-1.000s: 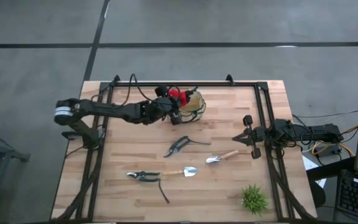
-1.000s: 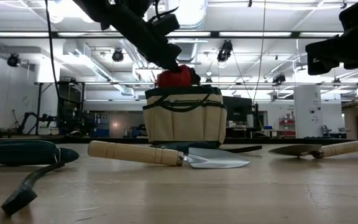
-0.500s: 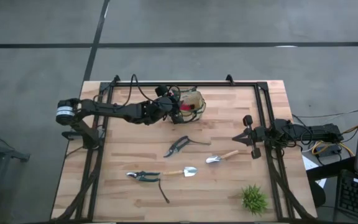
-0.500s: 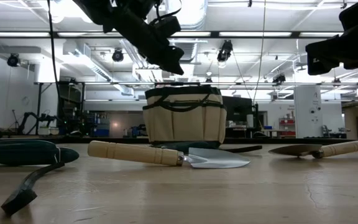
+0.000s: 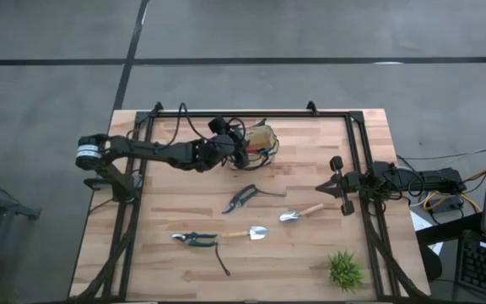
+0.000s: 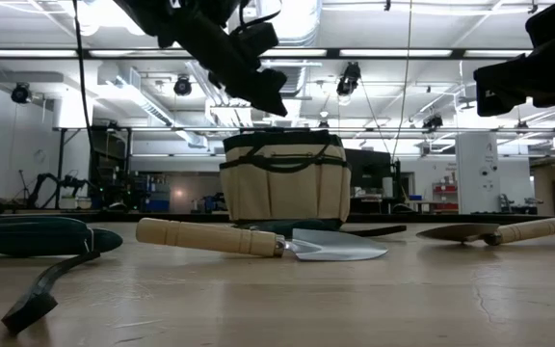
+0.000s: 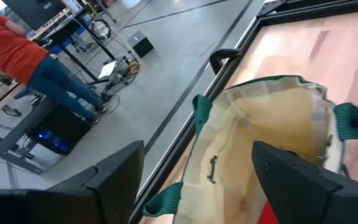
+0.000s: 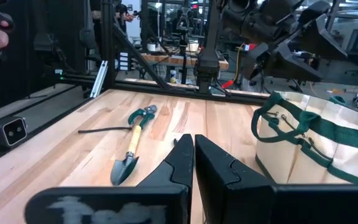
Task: Pick & Place Garden tools in Gardening bag
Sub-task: Put the top right shear scissors into the gardening bag
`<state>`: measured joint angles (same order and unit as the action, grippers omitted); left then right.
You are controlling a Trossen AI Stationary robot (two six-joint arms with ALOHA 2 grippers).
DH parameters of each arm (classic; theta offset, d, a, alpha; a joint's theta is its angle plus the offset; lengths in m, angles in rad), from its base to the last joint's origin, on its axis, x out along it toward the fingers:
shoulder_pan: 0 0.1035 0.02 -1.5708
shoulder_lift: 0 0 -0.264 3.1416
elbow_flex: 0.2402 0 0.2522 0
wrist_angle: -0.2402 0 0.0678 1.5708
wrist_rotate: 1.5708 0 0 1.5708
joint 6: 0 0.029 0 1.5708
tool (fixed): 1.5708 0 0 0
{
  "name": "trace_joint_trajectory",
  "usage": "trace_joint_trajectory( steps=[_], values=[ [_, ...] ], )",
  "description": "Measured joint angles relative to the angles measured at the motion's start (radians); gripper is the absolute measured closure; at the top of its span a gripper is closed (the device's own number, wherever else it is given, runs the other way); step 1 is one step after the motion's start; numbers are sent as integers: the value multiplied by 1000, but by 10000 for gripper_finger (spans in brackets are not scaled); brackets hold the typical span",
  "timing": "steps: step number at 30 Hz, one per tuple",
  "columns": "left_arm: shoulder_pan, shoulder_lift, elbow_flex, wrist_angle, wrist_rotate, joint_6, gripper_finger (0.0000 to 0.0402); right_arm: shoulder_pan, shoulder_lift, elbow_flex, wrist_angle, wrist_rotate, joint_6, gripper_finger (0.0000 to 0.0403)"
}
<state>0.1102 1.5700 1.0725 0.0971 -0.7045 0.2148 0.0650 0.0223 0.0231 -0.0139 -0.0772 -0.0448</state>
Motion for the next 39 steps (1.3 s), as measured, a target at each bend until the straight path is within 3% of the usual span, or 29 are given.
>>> trace_joint_trajectory(
  steps=[13,15,19,28,35,39],
  values=[
    [-130,-1,13,-1,2,-34,101,0,0,0,0,0,0,394],
    [-150,-1,13,0,33,-51,101,0,0,0,0,0,0,394],
    [-172,5,13,0,191,-122,101,0,0,0,0,0,0,394],
    [-184,79,21,12,296,-216,101,0,0,0,0,1,0,394],
    [-194,236,164,2,393,-206,101,0,0,0,0,1,0,394],
    [-194,326,293,-111,417,-170,101,0,0,0,0,0,0,394]
  ],
)
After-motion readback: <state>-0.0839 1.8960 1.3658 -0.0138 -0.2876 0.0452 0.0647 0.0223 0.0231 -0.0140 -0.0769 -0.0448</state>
